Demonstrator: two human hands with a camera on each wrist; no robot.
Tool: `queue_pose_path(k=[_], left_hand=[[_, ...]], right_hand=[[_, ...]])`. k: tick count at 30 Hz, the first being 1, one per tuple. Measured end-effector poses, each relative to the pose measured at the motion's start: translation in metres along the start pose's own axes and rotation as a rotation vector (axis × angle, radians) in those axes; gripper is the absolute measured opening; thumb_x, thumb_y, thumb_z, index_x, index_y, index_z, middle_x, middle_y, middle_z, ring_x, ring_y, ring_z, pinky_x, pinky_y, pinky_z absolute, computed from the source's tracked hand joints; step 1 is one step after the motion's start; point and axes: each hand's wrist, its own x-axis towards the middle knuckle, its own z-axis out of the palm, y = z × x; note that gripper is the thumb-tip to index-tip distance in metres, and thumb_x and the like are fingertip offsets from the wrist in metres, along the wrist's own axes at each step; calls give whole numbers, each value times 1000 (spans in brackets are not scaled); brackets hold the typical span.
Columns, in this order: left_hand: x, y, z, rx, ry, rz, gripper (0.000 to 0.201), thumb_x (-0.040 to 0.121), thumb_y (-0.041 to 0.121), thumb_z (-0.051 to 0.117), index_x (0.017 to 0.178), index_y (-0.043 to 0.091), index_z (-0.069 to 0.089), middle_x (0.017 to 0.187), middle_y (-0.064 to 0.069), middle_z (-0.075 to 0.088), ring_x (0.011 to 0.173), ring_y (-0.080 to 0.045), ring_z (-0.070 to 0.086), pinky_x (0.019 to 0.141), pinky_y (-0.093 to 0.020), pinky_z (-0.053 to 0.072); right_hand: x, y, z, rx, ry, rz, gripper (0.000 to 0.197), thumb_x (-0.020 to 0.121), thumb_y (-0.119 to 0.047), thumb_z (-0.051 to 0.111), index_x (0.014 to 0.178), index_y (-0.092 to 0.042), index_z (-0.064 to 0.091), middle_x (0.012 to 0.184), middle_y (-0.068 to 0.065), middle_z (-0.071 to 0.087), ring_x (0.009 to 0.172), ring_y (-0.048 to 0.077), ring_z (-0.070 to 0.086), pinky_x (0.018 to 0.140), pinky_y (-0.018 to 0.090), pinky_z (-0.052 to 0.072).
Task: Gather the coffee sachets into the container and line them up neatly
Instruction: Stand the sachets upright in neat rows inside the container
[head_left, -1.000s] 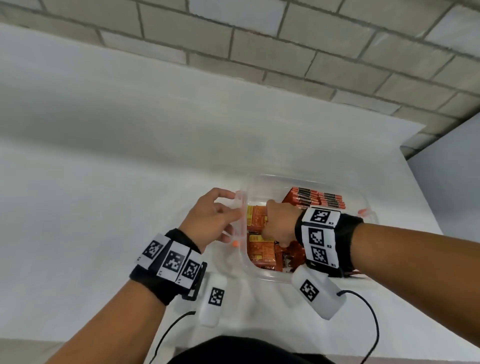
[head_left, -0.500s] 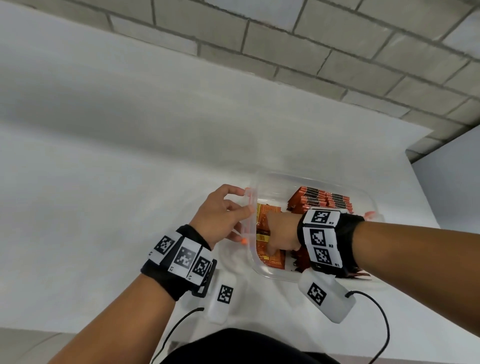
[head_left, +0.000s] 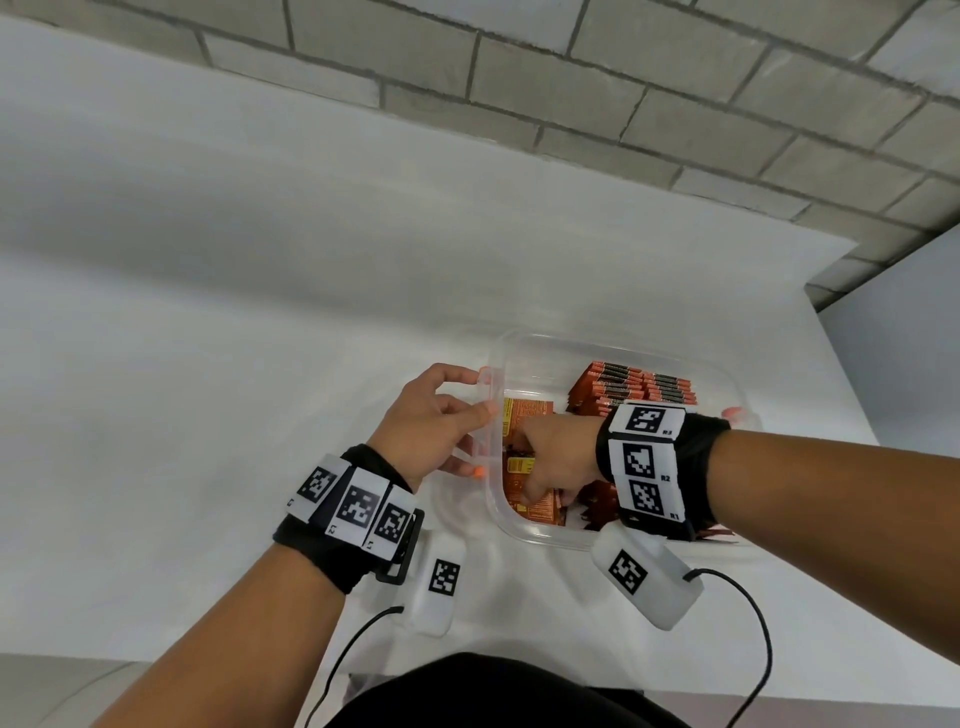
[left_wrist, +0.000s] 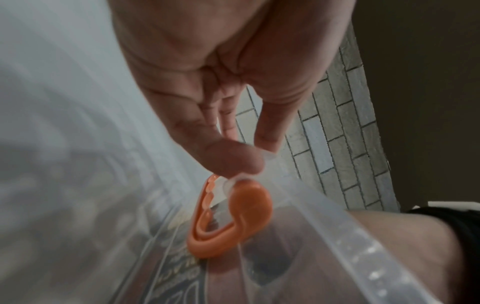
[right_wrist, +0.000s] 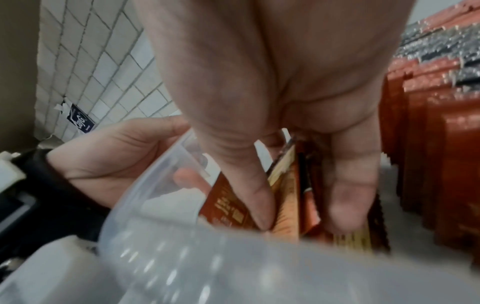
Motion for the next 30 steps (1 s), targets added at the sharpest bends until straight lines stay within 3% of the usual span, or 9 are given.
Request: queue_pose_path(k=[5,8,12,15,19,23,25,27,30], left_hand=[[-3,0,1,-16,0,-11,28,86,17,68,111,17,55,83,-10,60,61,-17,58,44,-24,49],[-3,0,2,-18,7,-10,27,87,16,68,111,15,56,82,-10,58,60,-16,57,42,-23,48],[-3,1,2,-17,6,-17,28,87,17,68,111,14,56,83,-11,58,60,-17,57,42,-24,48],[-3,0,2,-13,12,-15,26,86,18,68,110,15,57,82,-10,58,59,-17,56,43,-24,48],[-4,-2,3,-8,23,-8,24,87,19,68,108,16,57,80,-8,59,56,-14,56,43,-24,48],[-3,-4,2,-4,31,-1,22,87,19,68,106,18,57,80,-8,61,53,-13,57,42,-24,47],[-2,-4,2,-4,31,-3,23,86,19,68,106,17,57,80,-8,61,54,-14,57,42,-24,47],[-1,-4,1,2,29,-4,24,86,20,69,107,17,58,81,-8,61,55,-14,57,43,-25,47],[1,-4,0,16,27,-4,26,86,21,69,109,17,58,81,-8,61,56,-14,57,44,-25,48]], right_hand=[[-6,-1,-6,2,31,-57,57,85,-13,68,137,-11,43,119,11,58,91,25,67,69,30,59],[-11,1,-24,84,134,-70,57,85,-11,67,136,-15,42,107,7,58,82,21,65,63,26,57],[-7,-6,-42,111,254,-74,45,85,-9,67,127,-9,49,108,11,61,90,28,67,77,39,59],[1,-8,-40,-14,235,-61,44,85,-11,67,126,-3,53,114,12,62,103,29,64,82,35,54],[5,-5,-31,-106,241,-65,49,82,-21,72,125,-6,54,119,13,62,101,26,65,63,28,50],[3,-9,-26,-286,119,-5,52,88,-23,66,131,0,48,122,12,59,66,15,56,45,20,42],[3,-9,-23,-313,75,9,42,89,-22,65,123,0,53,105,9,59,66,15,53,49,20,42],[4,-10,-22,-342,78,22,22,89,-22,64,95,-2,58,81,5,54,60,14,50,50,20,40],[5,-13,-23,-382,81,37,30,88,-27,65,71,-7,50,67,2,46,55,12,43,51,21,36]])
